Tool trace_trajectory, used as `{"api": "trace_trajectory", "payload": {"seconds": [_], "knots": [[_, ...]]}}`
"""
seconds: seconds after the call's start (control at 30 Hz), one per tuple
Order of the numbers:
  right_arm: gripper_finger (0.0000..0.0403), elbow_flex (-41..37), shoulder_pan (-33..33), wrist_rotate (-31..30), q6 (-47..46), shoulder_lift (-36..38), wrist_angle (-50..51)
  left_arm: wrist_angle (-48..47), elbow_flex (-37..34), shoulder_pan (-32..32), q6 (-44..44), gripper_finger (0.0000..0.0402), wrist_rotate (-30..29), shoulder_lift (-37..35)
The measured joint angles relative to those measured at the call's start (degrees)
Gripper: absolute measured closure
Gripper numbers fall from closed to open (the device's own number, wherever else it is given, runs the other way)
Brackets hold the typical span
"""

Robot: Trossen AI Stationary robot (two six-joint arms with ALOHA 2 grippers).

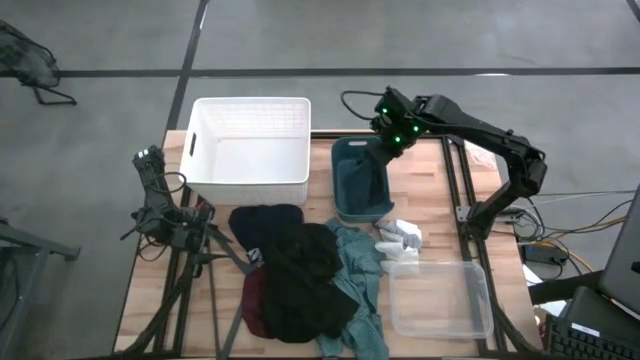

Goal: Pick & Place Cloths
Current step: Put the gray shorts into the blue bin, then put the gray socks into the transparent bin

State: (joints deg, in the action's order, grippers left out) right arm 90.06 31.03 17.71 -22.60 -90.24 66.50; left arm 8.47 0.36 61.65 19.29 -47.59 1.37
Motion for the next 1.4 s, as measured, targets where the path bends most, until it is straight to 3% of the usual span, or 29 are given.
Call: {"api": "trace_trajectory", "payload": {"seconds": [0.23, 0.37, 0.6, 0.97, 1.2, 1.4], "knots": [[0.0394, -6.0, -0.4, 0.5, -0.2, 0.0, -5.6, 0.9, 0.0, 0.0, -0.5, 0.0225, -1.5, 0.0], [0.0394, -10.0, -0.6, 4.1, -2.0, 0.0, -9.2, 2.1, 0.0, 0.0, 0.2, 0.0225, -11.6, 0.0], [0.0394, -15.2, -3.0, 4.6, -4.2, 0.2, -17.3, 2.6, 0.0, -0.1, -0.2, 0.0225, -29.2, 0.0], [0.0384, -19.4, -4.0, 3.2, -4.5, 0.2, -20.9, 2.5, 0.0, -0.1, -1.0, 0.0225, -30.4, 0.0], [0.0312, -16.5, -4.0, 3.2, -4.3, 0.9, -19.8, 2.1, 0.0, -0.1, -1.1, 0.0225, -30.3, 0.0], [0.0238, -10.6, -4.1, 3.1, -1.9, 1.8, -12.7, 2.1, 0.0, -0.1, -1.1, 0.0225, -30.3, 0.0]]}}
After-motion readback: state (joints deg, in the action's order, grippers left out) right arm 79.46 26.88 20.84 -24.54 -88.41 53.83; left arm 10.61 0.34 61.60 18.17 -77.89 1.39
